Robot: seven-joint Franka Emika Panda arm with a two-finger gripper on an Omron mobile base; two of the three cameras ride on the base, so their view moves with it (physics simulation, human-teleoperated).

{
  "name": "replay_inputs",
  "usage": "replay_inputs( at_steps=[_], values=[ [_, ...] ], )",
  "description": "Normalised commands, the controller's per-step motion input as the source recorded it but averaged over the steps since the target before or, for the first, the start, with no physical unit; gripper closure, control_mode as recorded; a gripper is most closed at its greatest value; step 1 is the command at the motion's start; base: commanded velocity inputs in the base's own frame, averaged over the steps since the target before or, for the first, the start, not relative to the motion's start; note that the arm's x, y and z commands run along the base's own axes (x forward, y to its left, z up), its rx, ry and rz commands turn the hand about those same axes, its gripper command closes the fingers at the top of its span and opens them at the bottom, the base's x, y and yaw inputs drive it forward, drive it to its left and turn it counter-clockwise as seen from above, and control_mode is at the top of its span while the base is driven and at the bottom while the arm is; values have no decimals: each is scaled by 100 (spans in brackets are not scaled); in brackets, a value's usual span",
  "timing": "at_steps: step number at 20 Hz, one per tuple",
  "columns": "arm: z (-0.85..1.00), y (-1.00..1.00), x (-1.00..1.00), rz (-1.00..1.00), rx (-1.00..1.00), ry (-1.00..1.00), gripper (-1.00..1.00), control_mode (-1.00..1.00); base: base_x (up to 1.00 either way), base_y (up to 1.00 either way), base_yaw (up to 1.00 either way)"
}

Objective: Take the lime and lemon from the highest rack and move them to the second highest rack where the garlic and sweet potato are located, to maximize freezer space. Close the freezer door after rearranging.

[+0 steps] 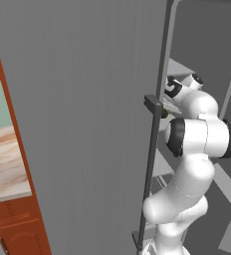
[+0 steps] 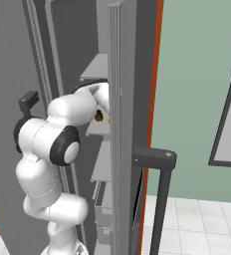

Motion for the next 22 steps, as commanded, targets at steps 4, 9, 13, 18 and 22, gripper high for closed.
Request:
replay_inputs(
  at_steps=[4,9,13,18,22],
  values=[
    [31,3,-52,0,0,-9,-100,-100,0,0,0],
    [33,9,-51,-3,0,-1,-100,-100,0,0,0],
    [31,16,-50,-4,0,0,-100,-100,0,0,0],
    [47,15,-70,-5,0,0,-100,-100,0,0,0],
    [41,16,-99,-8,-8,0,-100,-100,0,0,0]
  ],
)
